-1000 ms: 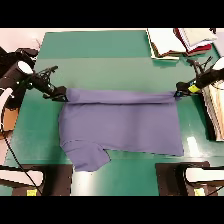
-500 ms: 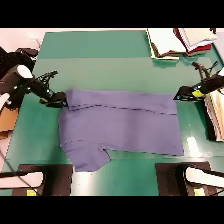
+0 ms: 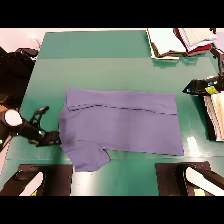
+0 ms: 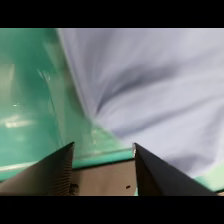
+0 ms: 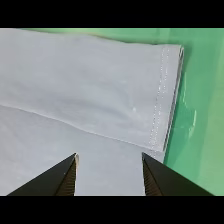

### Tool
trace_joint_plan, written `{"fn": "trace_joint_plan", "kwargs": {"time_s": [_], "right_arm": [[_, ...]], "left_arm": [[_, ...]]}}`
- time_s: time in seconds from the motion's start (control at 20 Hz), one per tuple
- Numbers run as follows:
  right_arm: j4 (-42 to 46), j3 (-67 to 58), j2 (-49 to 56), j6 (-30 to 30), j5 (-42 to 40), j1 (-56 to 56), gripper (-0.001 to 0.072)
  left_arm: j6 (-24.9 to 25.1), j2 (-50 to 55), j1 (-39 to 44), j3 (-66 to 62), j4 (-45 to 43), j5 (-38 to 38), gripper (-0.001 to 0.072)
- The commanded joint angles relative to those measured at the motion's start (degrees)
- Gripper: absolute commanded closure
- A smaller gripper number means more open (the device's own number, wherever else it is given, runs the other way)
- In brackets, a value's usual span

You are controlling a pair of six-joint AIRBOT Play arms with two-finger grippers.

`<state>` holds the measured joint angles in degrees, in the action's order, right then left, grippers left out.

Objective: Fold the shirts.

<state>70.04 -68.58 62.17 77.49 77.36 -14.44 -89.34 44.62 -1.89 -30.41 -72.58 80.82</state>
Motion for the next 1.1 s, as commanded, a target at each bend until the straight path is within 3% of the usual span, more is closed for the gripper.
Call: {"fn": "trace_joint_plan", "kwargs": {"time_s": [0.0,0.2,0.85,1.05], "right_arm": [[0.0,0.0,-0.9,0.0,0.0,0.5,0.0258],[0.0,0.0,-0.9,0.0,0.2,0.5,0.0259],[0.0,0.0,-0.9,0.0,0.7,0.5,0.0259],[0.0,0.0,-0.9,0.0,0.8,0.5,0.0259]], "left_arm": [[-2.2,-4.3,0.0,7.9,4.1,-0.7,0.0262],[-2.1,-4.3,0.0,8.0,8.3,-4.5,0.0263],[-2.2,-4.3,0.4,11.9,10.9,-3.9,0.0263],[-5.0,-4.3,5.8,14.0,12.6,-10.7,0.0265]]}}
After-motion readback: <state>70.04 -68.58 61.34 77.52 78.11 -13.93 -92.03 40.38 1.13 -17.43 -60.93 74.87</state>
